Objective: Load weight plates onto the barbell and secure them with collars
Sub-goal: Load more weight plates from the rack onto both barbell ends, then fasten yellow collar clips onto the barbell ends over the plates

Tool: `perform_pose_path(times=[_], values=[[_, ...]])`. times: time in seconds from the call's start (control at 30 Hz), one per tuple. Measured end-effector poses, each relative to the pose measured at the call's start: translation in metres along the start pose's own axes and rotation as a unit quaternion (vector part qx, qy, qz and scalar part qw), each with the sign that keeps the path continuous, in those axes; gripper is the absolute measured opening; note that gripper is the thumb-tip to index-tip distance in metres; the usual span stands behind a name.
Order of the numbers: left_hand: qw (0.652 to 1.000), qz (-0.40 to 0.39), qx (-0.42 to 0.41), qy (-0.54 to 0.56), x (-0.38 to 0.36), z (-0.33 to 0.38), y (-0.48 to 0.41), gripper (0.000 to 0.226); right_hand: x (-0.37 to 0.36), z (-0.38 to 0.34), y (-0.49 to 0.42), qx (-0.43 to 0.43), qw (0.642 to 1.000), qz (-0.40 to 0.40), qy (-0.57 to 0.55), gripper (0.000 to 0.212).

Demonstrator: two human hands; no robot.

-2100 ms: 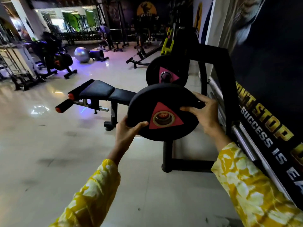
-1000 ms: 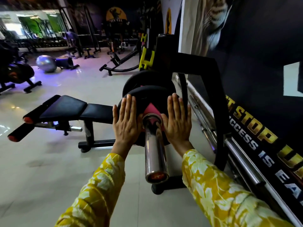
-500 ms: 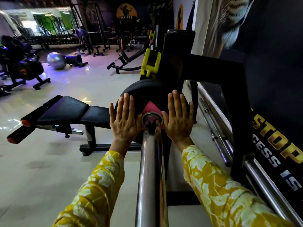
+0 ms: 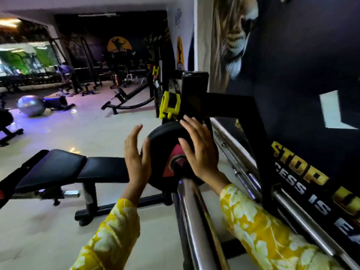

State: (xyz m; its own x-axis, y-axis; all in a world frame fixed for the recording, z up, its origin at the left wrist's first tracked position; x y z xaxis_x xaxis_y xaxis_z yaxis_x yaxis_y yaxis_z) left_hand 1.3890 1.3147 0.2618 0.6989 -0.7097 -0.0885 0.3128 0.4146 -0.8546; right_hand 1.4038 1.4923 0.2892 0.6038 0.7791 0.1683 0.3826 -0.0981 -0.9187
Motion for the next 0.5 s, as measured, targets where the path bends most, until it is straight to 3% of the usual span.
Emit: perform_pose_path(times=[0.1, 0.17, 0.27, 0.4, 0.5], values=[[0.985, -0.05, 0.154, 0.056, -0.019, -0.012, -0.052, 0.031, -0.009, -0.014, -0.031, -0.051, 0.997, -0.052, 0.001, 0.037], [0.975, -0.113, 0.188, 0.043, -0.037, -0.02, -0.075, 0.024, -0.012, -0.018, -0.041, -0.082, 0.995, -0.056, -0.016, 0.034], [0.947, -0.206, 0.243, 0.045, -0.063, -0.031, -0.091, 0.039, -0.012, -0.022, -0.045, -0.118, 0.992, -0.052, -0.001, 0.033], [0.853, -0.281, 0.423, 0.121, -0.095, -0.037, -0.084, 0.049, -0.016, -0.016, -0.035, -0.159, 0.977, -0.107, 0.091, 0.042], [0.824, -0.307, 0.45, 0.155, -0.11, -0.03, -0.077, 0.081, -0.015, -0.014, -0.031, -0.156, 0.974, -0.103, 0.127, 0.042]])
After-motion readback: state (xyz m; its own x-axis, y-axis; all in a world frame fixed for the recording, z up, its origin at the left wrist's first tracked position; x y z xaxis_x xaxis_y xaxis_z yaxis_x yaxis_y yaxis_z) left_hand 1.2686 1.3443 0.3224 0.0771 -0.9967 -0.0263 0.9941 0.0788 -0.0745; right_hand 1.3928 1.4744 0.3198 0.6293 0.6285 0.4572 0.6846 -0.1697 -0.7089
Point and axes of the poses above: each hand's wrist, its own y-axis away from the middle knuckle, its own x-axis out of the back of the hand, z = x × y, the point moved 5 cm from there along -y, towards the middle knuckle, and after that the axes turned 13 degrees about z, right-handed, at the moved point
